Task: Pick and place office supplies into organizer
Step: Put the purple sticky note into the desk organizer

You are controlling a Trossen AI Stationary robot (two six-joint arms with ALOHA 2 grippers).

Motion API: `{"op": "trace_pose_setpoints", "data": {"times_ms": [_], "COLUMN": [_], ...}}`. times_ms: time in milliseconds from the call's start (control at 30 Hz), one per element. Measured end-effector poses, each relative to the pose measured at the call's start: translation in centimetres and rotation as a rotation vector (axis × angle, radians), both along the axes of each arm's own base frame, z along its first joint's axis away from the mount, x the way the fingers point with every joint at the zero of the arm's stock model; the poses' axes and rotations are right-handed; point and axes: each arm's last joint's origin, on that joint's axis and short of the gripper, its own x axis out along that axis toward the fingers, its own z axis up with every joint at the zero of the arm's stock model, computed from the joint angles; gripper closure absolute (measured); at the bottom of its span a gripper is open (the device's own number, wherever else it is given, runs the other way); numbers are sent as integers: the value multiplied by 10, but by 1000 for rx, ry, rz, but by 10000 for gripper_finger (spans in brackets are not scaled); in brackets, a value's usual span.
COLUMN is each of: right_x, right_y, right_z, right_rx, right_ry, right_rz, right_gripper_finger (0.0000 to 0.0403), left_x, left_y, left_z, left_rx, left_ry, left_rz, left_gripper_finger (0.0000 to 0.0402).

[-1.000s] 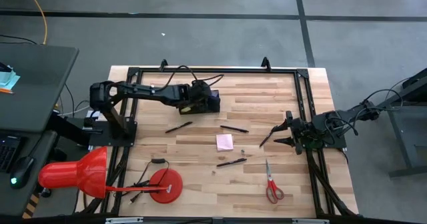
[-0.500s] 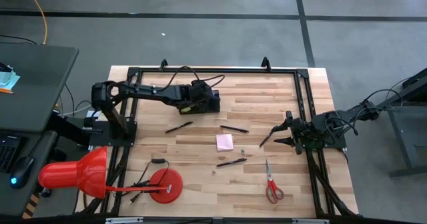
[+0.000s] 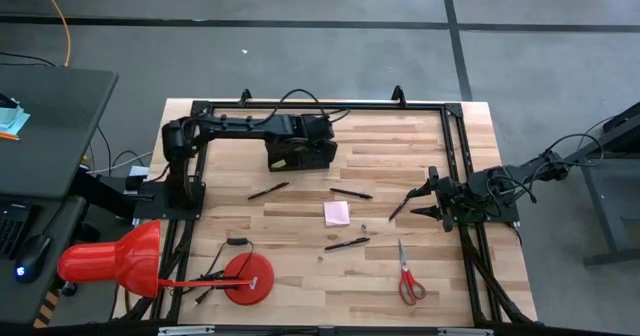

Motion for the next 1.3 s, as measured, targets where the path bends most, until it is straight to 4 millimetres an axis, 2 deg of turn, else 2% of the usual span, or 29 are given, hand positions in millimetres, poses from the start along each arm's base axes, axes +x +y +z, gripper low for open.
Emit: {"op": "trace_pose_setpoints", "data": {"times_ms": [200,533,733,900,1167,1300], "right_x": [0,0,0,0,0,0], "right_y": [0,0,0,0,0,0], "right_z": [0,0,0,0,0,0], "right_rx": [0,0,0,0,1,1], "right_ry": [0,0,0,1,1,1], "right_rz": [0,0,0,0,1,1], "right_gripper_finger": [196,197,196,197,196,197], "left_x": [6,4,7,10,5,5], "left_y": [5,9,12,12,13,14], "left_z": [-10,-13,-23,-23,-26,-26], "left_rx": [-45,-59,-83,-90,-46,-12], "left_ry": [-7,0,0,-23,49,63], "left_rz": [62,76,48,23,40,58], "left_gripper_finger": [186,186,180,145,52,32]}}
